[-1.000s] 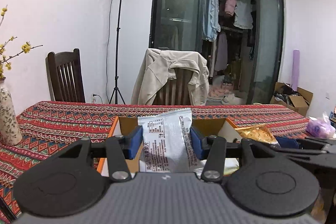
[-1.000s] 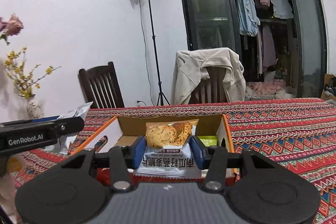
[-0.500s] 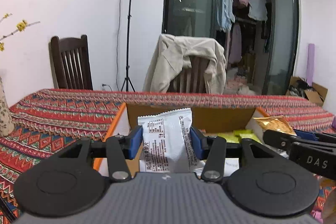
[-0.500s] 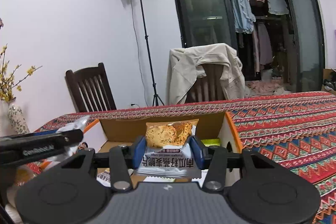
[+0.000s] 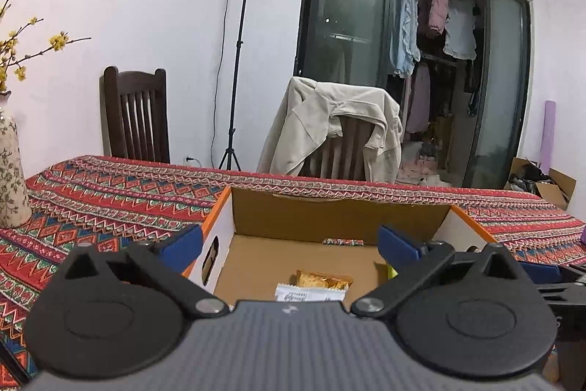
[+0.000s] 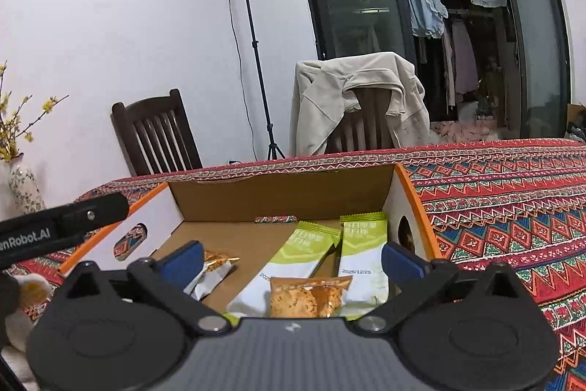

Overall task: Organize snacks
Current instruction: 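Withdraw both tools from the box back toward the snack pile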

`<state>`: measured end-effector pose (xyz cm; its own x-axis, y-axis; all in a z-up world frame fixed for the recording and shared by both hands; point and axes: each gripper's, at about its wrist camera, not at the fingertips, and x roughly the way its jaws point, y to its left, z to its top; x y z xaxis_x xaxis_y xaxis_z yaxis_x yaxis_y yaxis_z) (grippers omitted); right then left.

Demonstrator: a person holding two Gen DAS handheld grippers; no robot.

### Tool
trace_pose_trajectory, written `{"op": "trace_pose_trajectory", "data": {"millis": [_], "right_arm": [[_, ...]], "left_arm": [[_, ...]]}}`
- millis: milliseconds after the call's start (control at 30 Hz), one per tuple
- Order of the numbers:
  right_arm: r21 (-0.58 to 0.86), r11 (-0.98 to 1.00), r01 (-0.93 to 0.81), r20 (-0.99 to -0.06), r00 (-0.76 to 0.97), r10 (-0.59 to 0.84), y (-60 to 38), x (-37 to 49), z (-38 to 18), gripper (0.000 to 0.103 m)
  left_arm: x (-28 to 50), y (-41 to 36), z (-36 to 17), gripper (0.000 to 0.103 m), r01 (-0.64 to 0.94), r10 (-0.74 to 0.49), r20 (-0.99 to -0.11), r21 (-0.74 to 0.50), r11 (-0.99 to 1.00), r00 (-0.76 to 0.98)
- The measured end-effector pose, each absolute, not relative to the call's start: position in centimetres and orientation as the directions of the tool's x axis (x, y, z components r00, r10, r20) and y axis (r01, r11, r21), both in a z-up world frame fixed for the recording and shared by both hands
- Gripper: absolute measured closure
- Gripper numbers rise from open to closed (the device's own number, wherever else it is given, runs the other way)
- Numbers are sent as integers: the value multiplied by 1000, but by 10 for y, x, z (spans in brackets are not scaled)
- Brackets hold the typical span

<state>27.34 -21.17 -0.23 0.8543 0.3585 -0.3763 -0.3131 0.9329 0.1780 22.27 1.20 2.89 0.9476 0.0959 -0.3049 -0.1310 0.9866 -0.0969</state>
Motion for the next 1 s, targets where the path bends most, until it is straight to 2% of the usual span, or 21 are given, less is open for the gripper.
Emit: {"op": "trace_pose_trajectory", "data": {"millis": [167, 367, 600, 767, 1000], "right_arm": [[176, 934, -311, -379, 854, 356, -213, 272, -2, 0], [174, 927, -333, -339, 863, 374, -218, 259, 14, 0], [150, 923, -354, -306, 871, 384, -219, 232, 39, 0], [144, 921, -361, -318, 865, 389, -224, 209, 40, 0], [128, 923, -362, -371, 846, 384, -235, 174, 22, 0]], "left_arm": [[219, 14, 33, 0, -133, 95, -298, -110, 985, 950], [207, 11, 50, 0, -121, 85, -277, -118, 986, 957], [193, 14, 65, 0, -114, 64, -304, -150, 982, 951], [178, 22, 66, 0, -130, 66, -351, -160, 979, 934], [137, 34, 52, 0, -127, 64, -365, -153, 980, 929]]}}
